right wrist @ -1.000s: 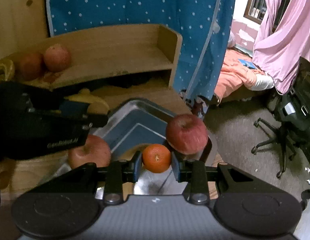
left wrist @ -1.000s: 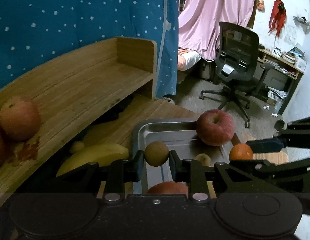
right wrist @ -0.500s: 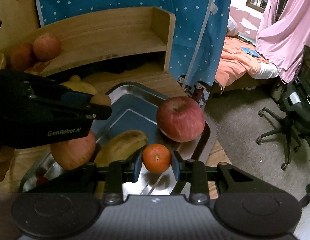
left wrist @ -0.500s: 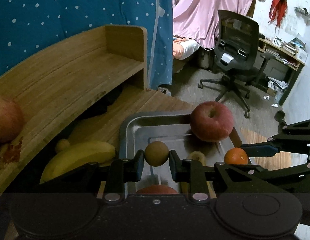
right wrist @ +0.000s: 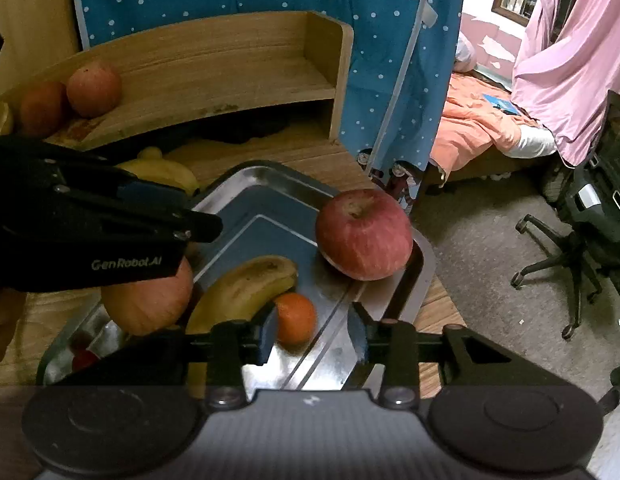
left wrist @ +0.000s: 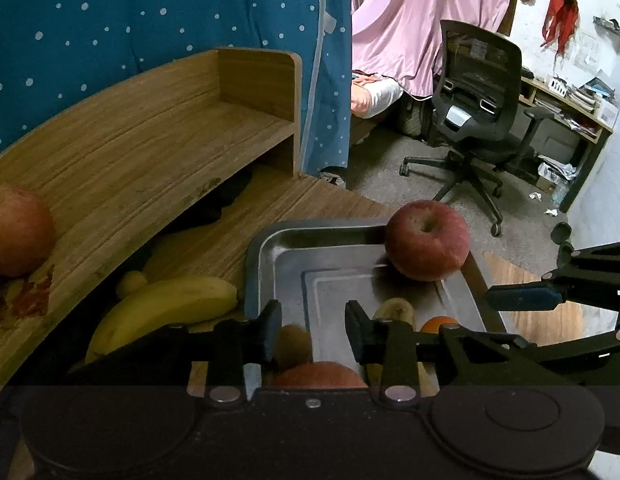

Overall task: Organize fruits
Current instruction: 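Carry the orange and kiwi over the steel tray with both tools, then release the orange and kiwi onto the tray and withdraw both tools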

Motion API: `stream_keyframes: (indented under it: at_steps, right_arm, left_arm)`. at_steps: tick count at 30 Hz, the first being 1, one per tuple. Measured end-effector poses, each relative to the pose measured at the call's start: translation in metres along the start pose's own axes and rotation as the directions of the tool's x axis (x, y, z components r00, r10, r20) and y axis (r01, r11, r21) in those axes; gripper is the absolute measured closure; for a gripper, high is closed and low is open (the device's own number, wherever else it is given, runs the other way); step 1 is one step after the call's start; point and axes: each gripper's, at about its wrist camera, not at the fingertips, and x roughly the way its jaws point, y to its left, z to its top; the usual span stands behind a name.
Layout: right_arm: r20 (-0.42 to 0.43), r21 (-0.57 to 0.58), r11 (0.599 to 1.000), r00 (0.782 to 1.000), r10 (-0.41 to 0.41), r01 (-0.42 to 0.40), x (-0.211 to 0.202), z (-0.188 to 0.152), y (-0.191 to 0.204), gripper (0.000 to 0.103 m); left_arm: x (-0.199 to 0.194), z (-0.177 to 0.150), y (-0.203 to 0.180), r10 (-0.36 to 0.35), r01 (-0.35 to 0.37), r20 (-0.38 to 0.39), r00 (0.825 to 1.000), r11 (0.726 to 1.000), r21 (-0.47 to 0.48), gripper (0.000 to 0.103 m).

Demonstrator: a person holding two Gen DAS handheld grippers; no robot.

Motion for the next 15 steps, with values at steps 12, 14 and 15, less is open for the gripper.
stream_keyframes:
  at_steps: [12, 14, 15]
  right_arm:
    - [0.077, 0.021, 0.999, 0.996, -0.040, 0.039, -0.039, 0.000, 0.023, 0.029]
    - [0.091, 0.024, 0.999, 0.995, -0.044, 0.042, -0.047, 0.000, 0.029, 0.024]
    - [0.098, 0.025, 0.999, 0.994, -0.046, 0.044, -0.051, 0.000, 0.033, 0.021]
  left_arm:
    - [-0.057, -0.014, 0.029, 0.058, -0.052, 0.089, 0.994, 0.997, -0.065, 0.018]
    - [-0.069, -0.019, 0.036, 0.073, -0.065, 0.102, 0.992, 0.995, -0.078, 0.015]
    - [-0.076, -0.023, 0.040, 0.083, -0.074, 0.107, 0.991, 0.994, -0.086, 0.013]
